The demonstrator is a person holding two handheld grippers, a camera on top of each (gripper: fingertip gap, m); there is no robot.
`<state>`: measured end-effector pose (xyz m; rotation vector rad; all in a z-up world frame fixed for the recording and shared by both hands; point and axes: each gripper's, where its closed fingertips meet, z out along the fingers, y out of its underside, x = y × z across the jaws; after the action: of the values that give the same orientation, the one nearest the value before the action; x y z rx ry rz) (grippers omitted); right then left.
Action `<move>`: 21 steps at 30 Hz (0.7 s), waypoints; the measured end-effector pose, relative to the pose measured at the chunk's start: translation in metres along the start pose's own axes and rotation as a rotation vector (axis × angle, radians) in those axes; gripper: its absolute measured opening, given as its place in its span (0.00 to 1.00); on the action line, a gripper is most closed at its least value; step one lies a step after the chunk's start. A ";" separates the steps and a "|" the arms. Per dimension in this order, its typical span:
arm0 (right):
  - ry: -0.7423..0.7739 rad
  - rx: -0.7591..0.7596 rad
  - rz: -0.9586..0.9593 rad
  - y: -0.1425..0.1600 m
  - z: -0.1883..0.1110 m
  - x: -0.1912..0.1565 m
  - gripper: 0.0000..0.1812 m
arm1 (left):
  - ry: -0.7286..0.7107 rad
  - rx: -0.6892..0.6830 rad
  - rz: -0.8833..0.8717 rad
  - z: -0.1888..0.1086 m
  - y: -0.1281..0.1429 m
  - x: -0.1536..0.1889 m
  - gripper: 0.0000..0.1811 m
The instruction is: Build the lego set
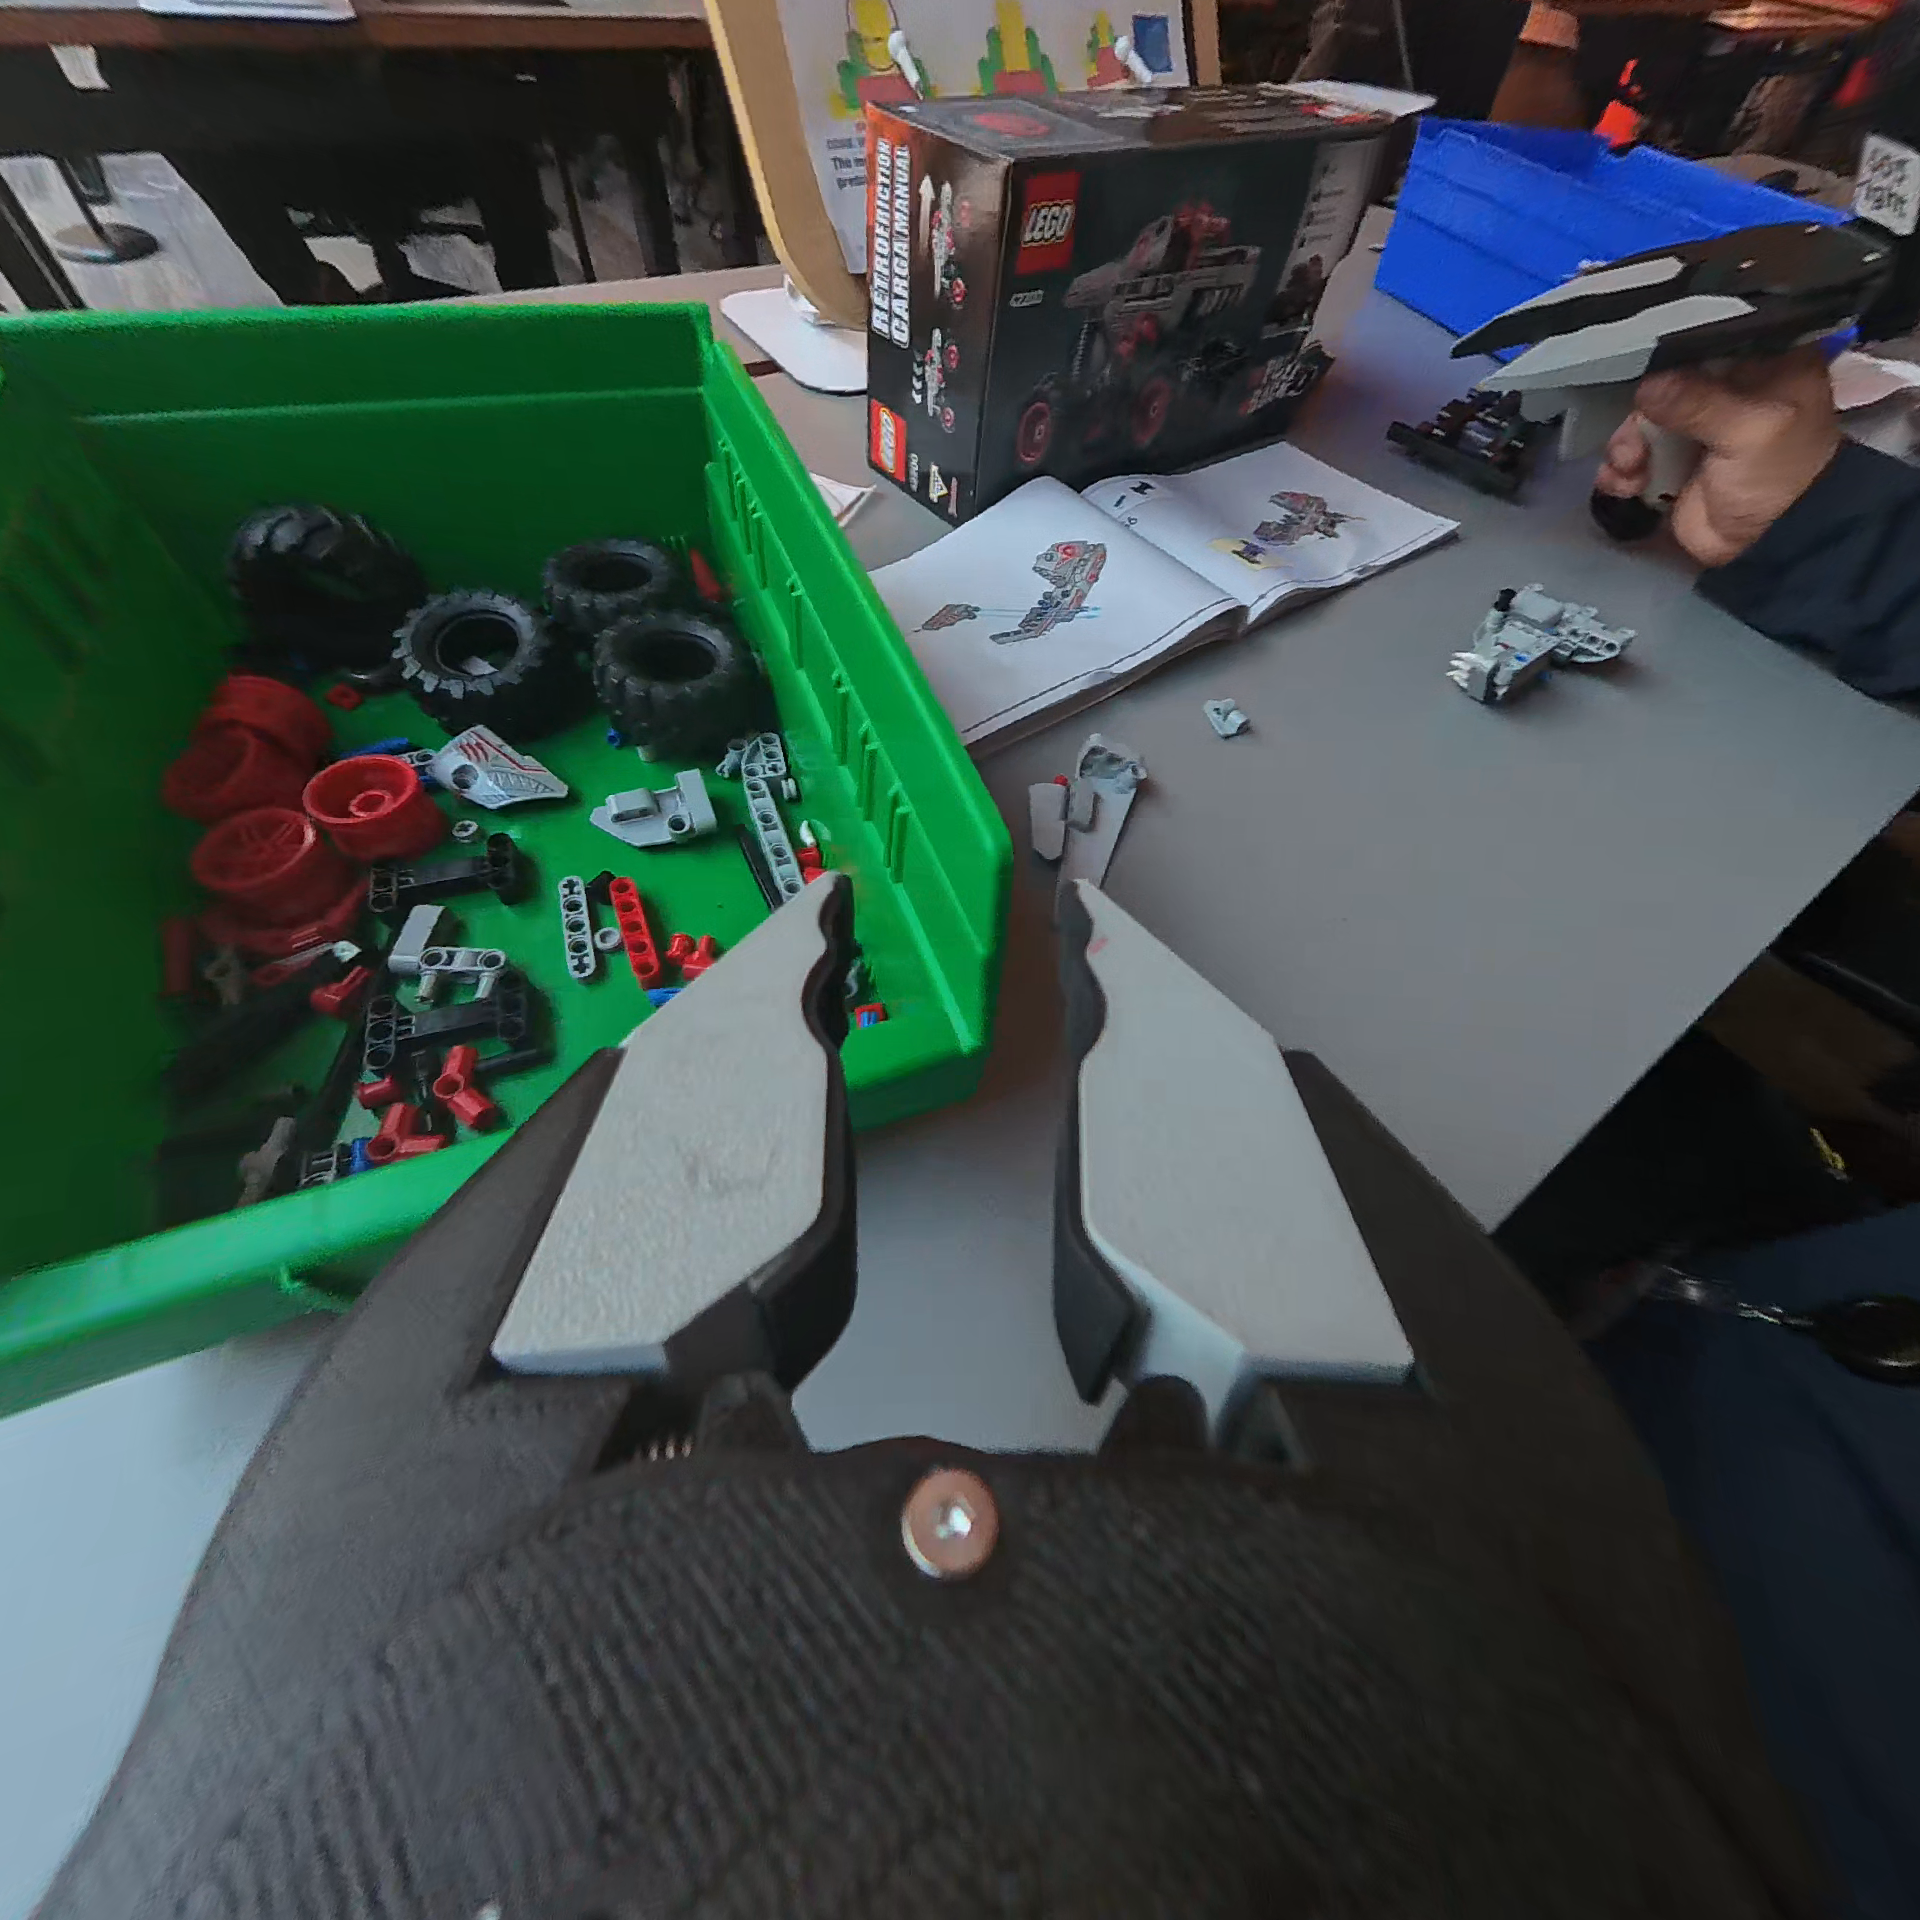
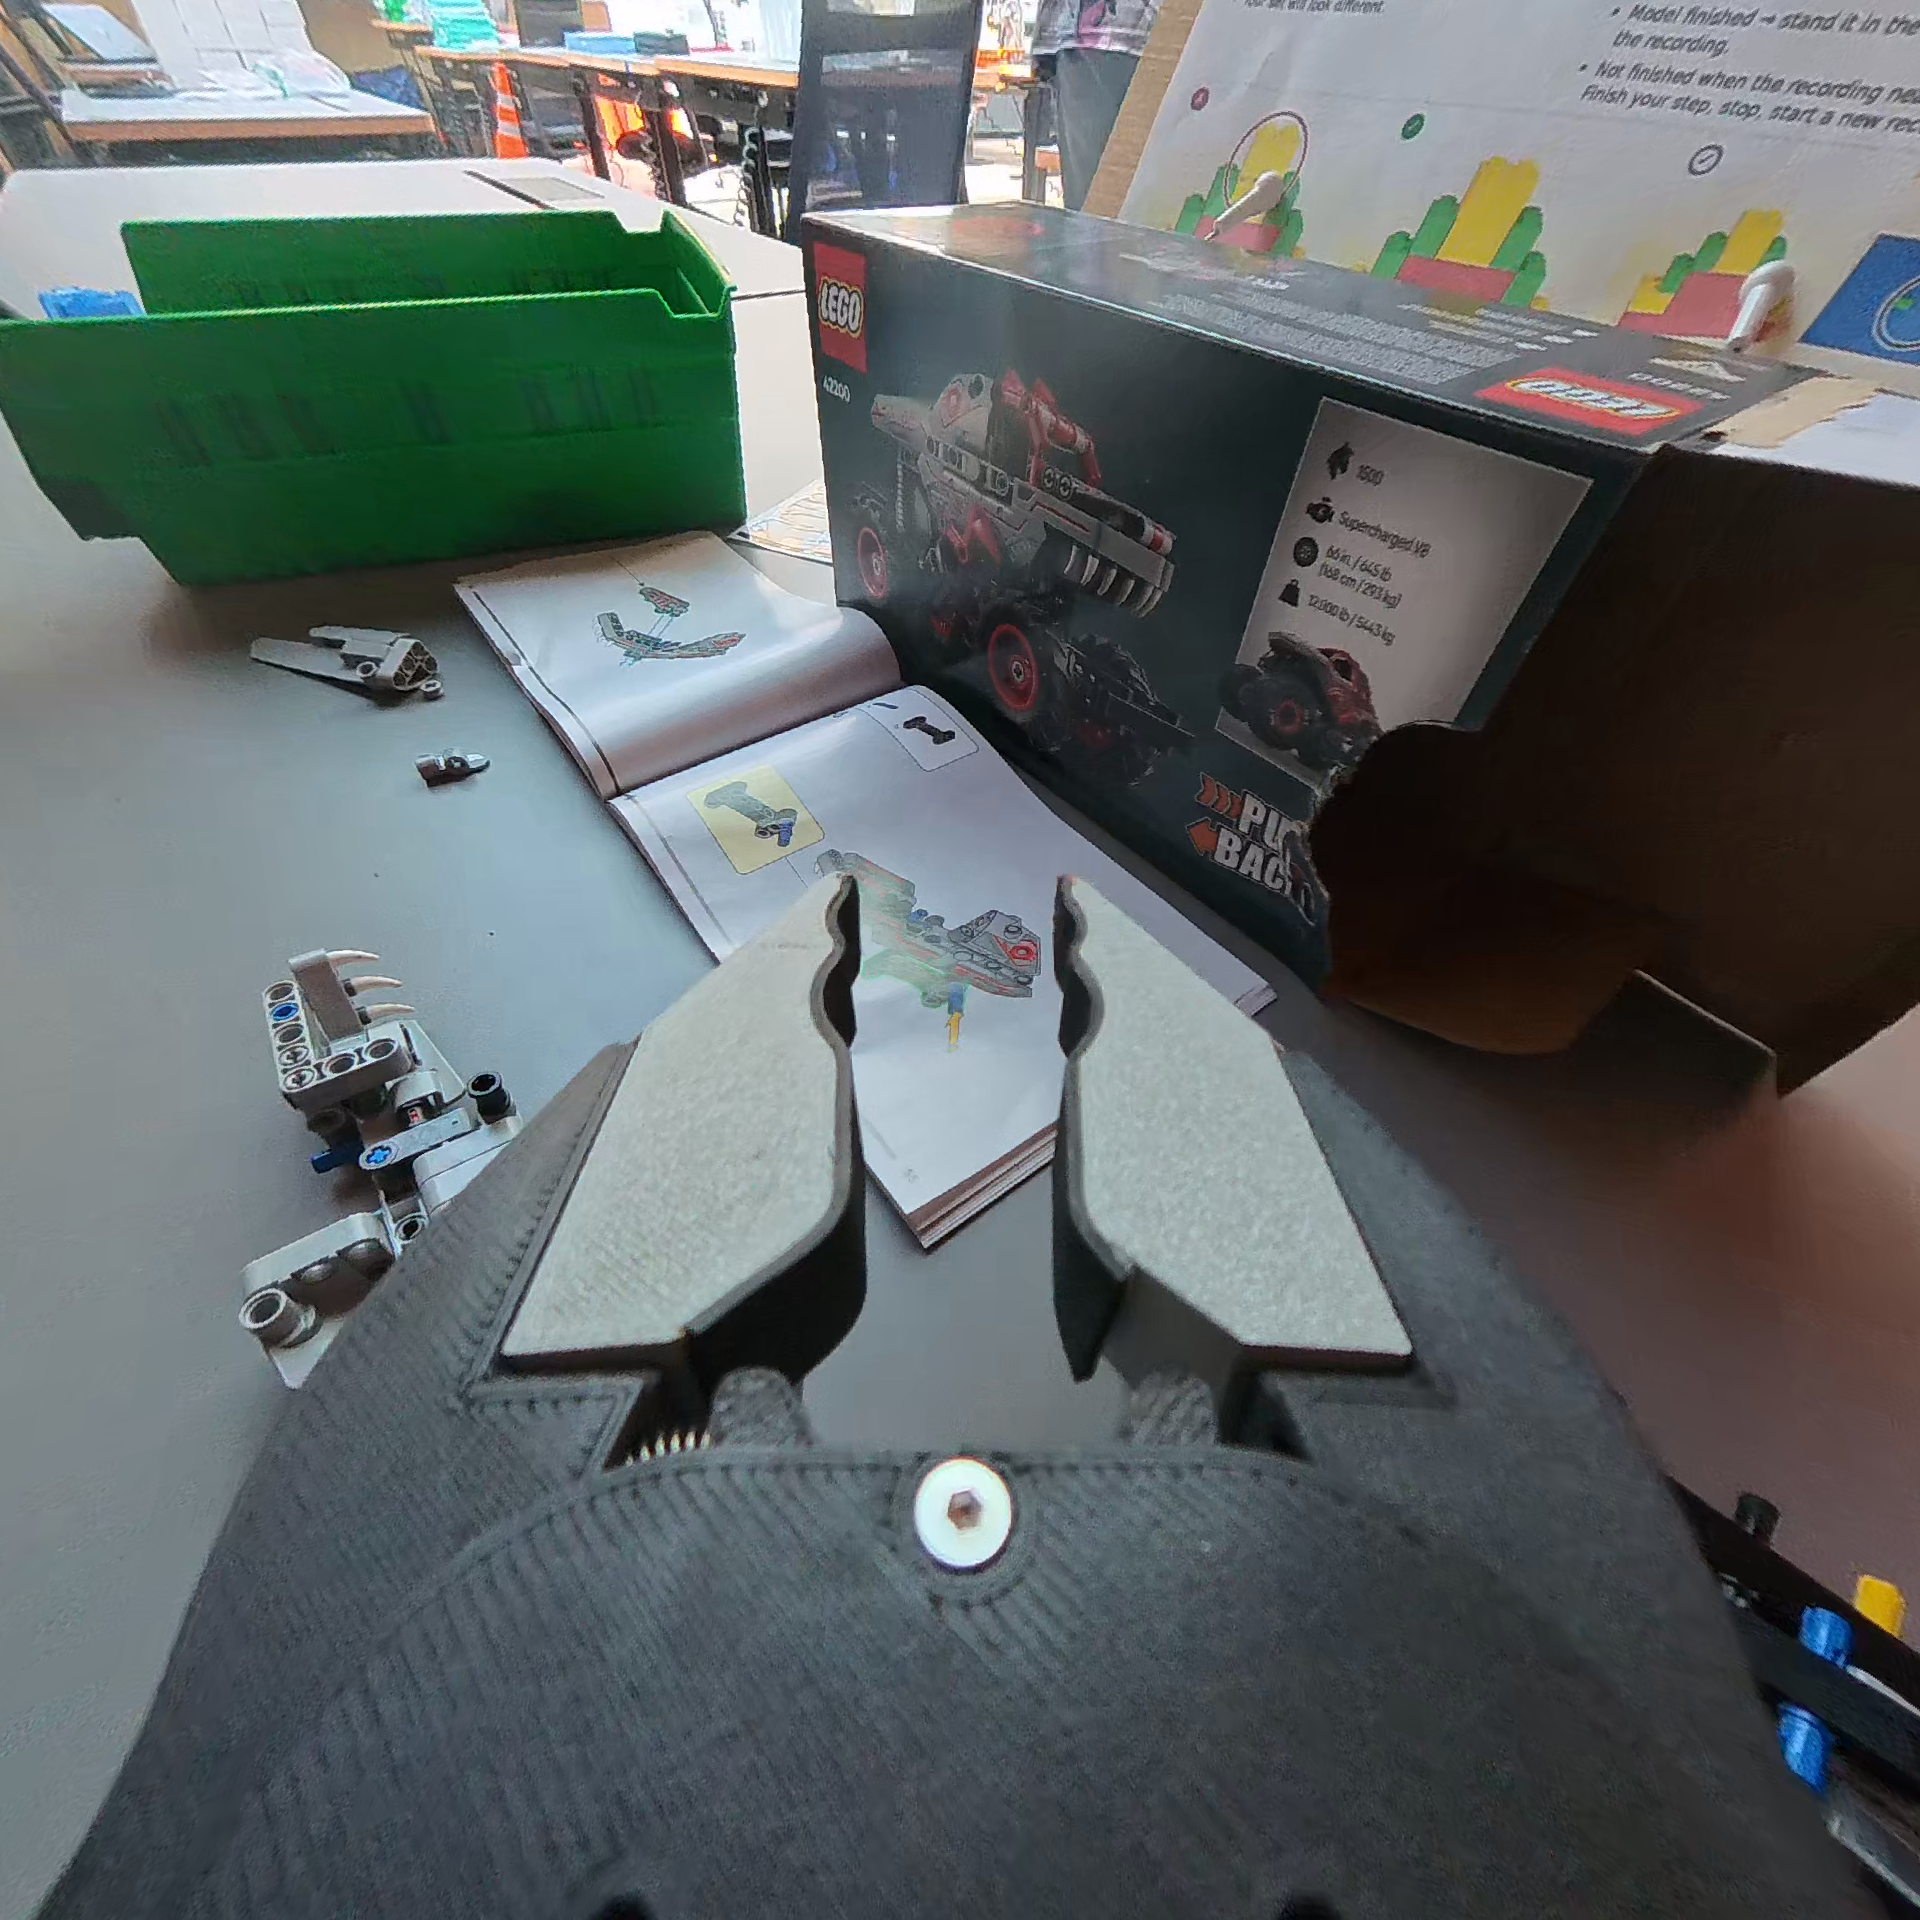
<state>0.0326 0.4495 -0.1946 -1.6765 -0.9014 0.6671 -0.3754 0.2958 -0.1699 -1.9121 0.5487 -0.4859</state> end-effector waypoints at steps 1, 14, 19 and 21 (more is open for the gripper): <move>-0.006 -0.002 0.005 0.001 0.001 -0.001 0.19 | 0.037 -0.004 -0.015 0.005 0.002 0.002 0.21; 0.030 0.004 0.002 0.002 -0.002 0.007 0.18 | 0.046 -0.103 0.342 0.002 -0.029 -0.042 0.11; 0.071 -0.025 0.022 0.010 0.000 0.018 0.17 | -0.130 -0.429 0.472 0.052 -0.036 -0.135 0.12; 0.069 -0.031 0.020 0.012 0.001 0.018 0.17 | -0.119 -0.525 0.569 0.078 -0.036 -0.157 0.06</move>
<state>0.0444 0.4630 -0.2058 -1.7279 -0.8510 0.6076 -0.4538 0.4560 -0.1795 -2.1239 1.1793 0.1603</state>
